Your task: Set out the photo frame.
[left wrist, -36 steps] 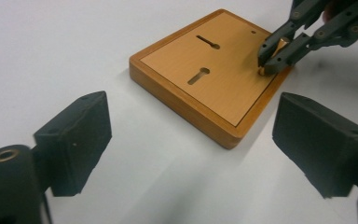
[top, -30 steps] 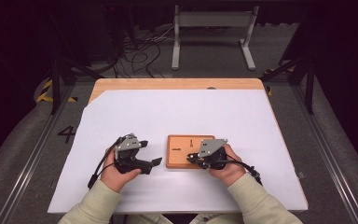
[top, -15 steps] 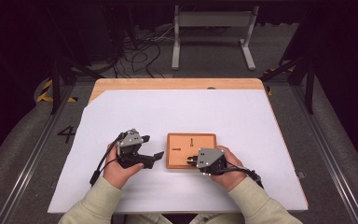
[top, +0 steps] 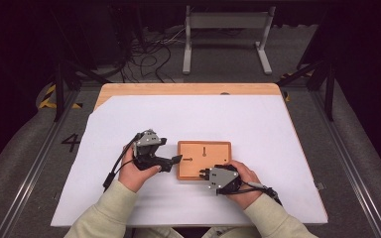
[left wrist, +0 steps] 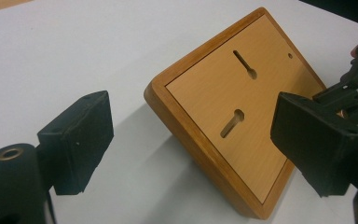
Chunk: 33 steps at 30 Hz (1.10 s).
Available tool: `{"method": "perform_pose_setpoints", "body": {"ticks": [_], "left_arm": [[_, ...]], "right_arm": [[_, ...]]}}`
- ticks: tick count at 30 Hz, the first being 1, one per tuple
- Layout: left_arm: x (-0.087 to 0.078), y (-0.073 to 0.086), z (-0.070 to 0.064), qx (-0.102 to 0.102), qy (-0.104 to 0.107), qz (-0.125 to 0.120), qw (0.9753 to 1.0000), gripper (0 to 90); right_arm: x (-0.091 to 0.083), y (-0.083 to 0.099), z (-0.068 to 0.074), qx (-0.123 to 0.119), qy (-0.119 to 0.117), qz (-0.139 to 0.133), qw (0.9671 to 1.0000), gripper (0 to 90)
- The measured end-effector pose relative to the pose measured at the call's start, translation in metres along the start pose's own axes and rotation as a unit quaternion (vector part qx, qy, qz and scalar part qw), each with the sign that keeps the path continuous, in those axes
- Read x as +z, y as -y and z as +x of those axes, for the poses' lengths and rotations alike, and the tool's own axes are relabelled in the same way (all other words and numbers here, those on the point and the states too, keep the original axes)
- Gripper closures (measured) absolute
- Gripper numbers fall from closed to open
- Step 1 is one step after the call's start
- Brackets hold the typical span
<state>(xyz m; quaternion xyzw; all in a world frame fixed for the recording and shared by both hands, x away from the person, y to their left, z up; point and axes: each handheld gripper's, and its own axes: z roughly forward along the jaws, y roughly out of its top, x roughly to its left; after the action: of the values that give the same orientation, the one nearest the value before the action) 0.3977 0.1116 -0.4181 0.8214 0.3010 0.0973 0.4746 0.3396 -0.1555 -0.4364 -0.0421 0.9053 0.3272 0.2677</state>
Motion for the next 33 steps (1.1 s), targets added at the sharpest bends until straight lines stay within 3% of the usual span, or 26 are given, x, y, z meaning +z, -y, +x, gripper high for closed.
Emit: {"method": "perform_pose_setpoints", "body": {"ticks": [5,8,11,15,17,21,23,26,33], "left_arm": [[0.005,-0.004,0.001,-0.003,0.002,0.002,1.0000,12.8],[0.009,-0.006,0.002,-0.006,0.006,0.002,1.0000,12.7],[0.014,-0.008,0.002,-0.009,0.010,0.005,0.9999,12.7],[0.021,-0.011,0.003,-0.013,0.017,0.007,0.9998,12.4],[0.025,-0.011,0.004,-0.017,0.023,0.008,0.9995,12.0],[0.030,-0.011,0.007,-0.026,0.032,0.010,0.9991,11.6],[0.035,-0.011,0.010,-0.032,0.052,0.011,0.9981,9.5],[0.038,-0.010,0.011,-0.033,0.064,0.011,0.9973,9.3],[0.049,-0.013,0.014,-0.039,0.080,0.033,0.9955,10.3]], "right_arm": [[-0.001,0.000,0.003,-0.018,0.006,0.003,0.9998,84.3],[-0.001,-0.002,0.007,-0.009,0.008,0.001,0.9999,84.3],[-0.002,-0.001,0.006,-0.024,0.012,0.005,0.9996,84.3],[-0.001,-0.002,0.008,-0.020,0.011,0.002,0.9997,84.3],[-0.001,-0.002,0.010,-0.015,0.012,0.000,0.9998,84.3],[-0.002,-0.002,0.009,-0.030,0.017,0.005,0.9994,84.3],[-0.002,-0.002,0.010,-0.032,0.020,0.005,0.9993,84.3],[-0.002,-0.002,0.011,-0.031,0.022,0.005,0.9993,84.3],[-0.002,-0.003,0.014,-0.041,0.028,0.006,0.9988,84.2]]}}
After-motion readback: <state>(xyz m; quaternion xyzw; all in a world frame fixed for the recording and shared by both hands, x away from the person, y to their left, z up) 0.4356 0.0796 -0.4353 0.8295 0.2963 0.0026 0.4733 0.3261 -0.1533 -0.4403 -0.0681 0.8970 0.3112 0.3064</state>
